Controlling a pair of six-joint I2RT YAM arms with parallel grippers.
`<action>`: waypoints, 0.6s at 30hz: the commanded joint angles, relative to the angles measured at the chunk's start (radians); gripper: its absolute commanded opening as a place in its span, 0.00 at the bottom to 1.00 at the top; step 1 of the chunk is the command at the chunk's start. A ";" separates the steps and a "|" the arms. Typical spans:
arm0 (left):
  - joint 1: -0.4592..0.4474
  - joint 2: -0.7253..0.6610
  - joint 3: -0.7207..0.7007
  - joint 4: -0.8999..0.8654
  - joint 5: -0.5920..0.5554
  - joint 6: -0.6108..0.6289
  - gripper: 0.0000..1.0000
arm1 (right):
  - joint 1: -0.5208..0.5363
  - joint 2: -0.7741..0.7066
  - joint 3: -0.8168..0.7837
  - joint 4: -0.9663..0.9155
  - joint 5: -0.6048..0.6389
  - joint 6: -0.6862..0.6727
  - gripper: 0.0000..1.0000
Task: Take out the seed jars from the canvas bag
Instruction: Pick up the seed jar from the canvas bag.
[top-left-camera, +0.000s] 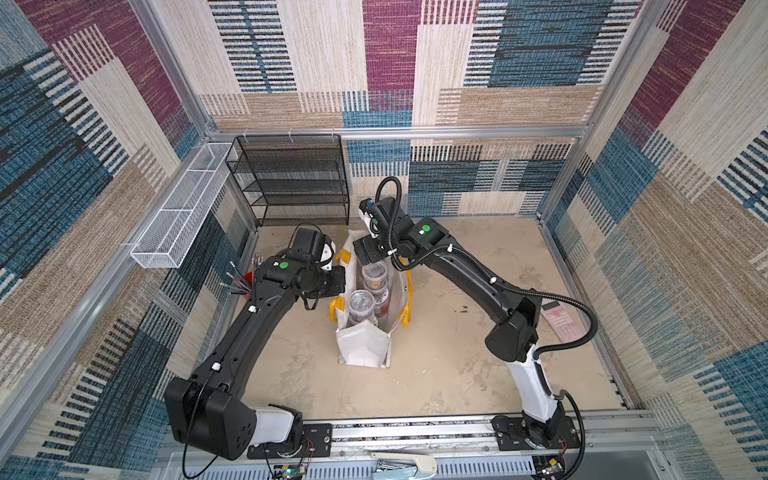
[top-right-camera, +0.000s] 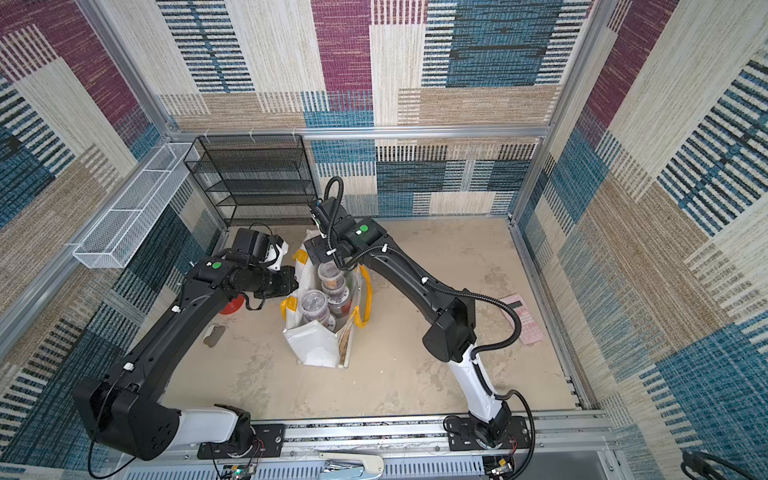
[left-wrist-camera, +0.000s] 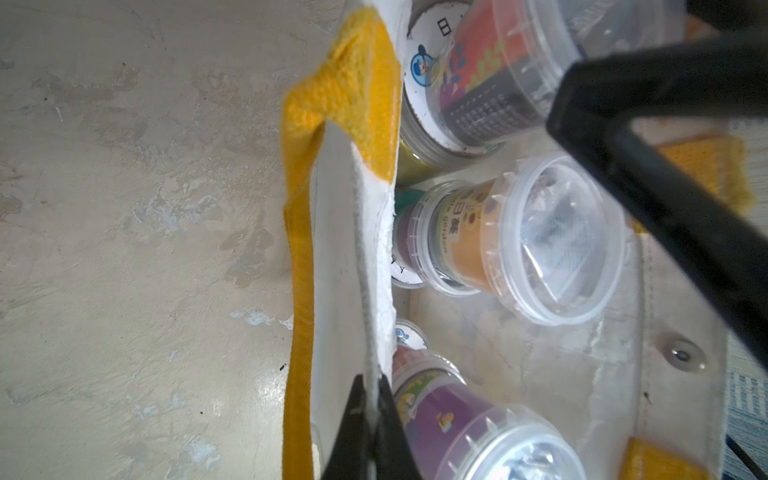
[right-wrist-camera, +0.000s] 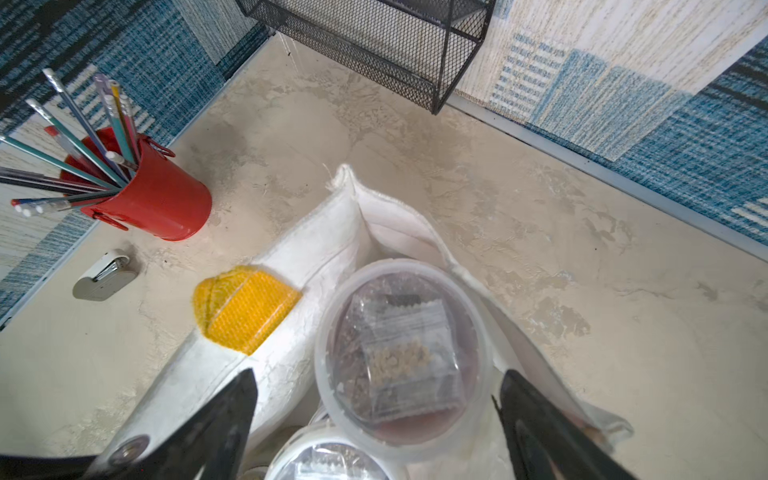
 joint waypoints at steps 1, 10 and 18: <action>0.000 -0.005 0.000 0.031 0.014 -0.005 0.00 | 0.000 0.010 0.010 0.010 0.021 0.001 0.91; 0.000 -0.010 -0.005 0.034 0.025 -0.011 0.00 | 0.000 0.036 0.016 0.024 0.033 0.007 0.80; 0.000 -0.013 -0.012 0.035 0.027 -0.011 0.00 | 0.000 0.076 0.059 0.037 0.046 0.009 0.82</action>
